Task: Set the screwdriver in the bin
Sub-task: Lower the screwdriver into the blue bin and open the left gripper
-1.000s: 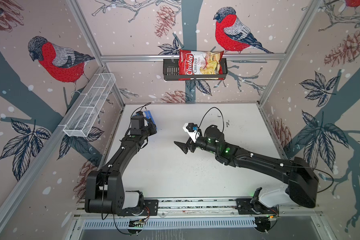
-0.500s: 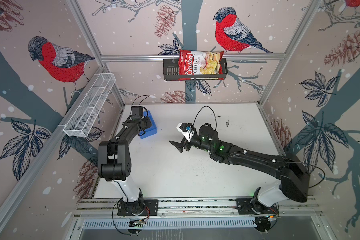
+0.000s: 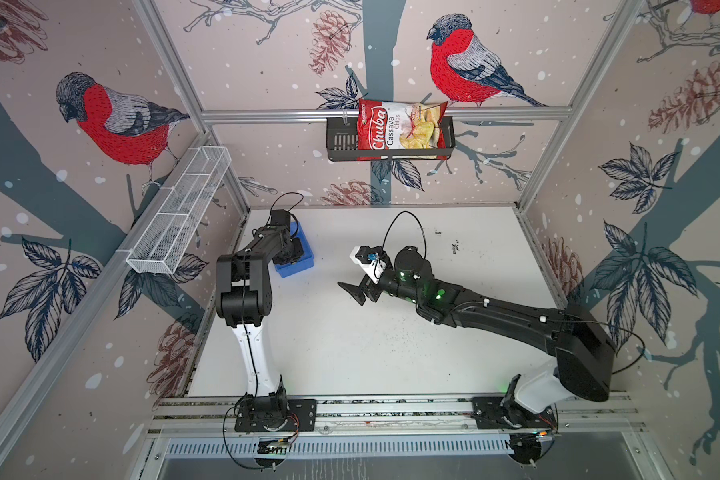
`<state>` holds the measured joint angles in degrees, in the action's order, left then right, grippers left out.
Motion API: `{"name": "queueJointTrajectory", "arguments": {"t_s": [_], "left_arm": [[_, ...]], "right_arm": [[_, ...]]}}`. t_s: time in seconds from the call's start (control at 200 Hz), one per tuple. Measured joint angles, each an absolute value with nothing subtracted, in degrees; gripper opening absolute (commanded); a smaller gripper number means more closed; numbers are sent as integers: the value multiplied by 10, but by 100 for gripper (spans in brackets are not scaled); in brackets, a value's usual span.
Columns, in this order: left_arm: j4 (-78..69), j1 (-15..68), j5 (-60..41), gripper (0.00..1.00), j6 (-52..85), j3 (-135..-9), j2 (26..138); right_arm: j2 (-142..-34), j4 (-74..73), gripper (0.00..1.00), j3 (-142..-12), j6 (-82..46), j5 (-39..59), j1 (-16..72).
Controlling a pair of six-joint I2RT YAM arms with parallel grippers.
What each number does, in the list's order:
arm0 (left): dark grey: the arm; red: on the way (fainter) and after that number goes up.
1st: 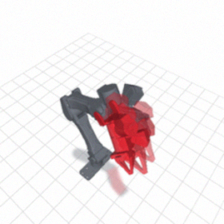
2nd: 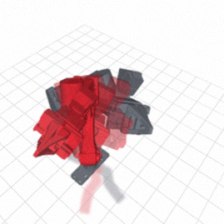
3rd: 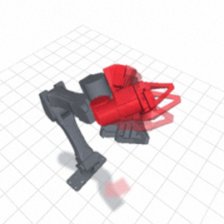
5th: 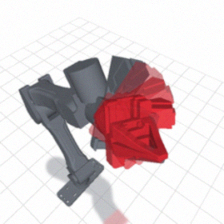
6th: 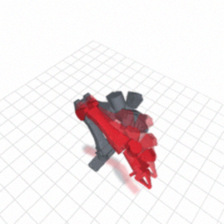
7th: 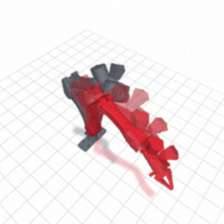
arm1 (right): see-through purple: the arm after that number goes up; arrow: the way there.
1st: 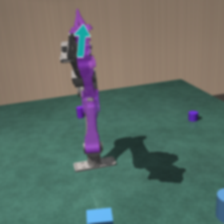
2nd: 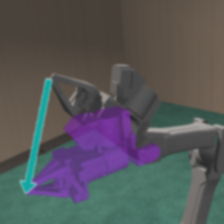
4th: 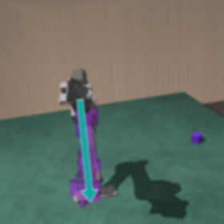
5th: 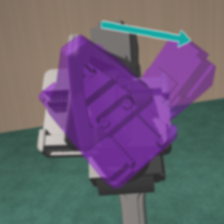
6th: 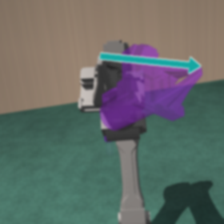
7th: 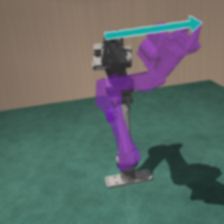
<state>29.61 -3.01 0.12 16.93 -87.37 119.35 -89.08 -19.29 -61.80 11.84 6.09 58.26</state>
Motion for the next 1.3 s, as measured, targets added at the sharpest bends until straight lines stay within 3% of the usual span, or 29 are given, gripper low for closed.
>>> {"name": "queueJointTrajectory", "arguments": {"t_s": [0.125,0.31,0.385,0.795,0.86,0.926,1.101,1.301], "left_arm": [[309,-30,3,13,169,-881,1203],[319,-30,15,49,169,-882,1202],[321,-30,18,56,172,-882,1197],[281,-28,30,65,172,-820,1067],[260,-27,23,71,171,-799,1036],[236,-25,13,83,171,-773,1004],[173,0,-2,99,157,-700,914],[114,35,0,99,108,-641,832]], "right_arm": [[-892,-192,98,-619,118,61,583],[-892,-189,98,-619,118,61,583],[-892,-188,99,-619,118,61,583],[-879,-187,99,-617,103,50,581],[-874,-189,99,-613,99,50,580],[-868,-191,99,-608,90,50,577],[-837,-194,99,-590,72,50,568],[-780,-210,99,-536,39,50,550]]}}
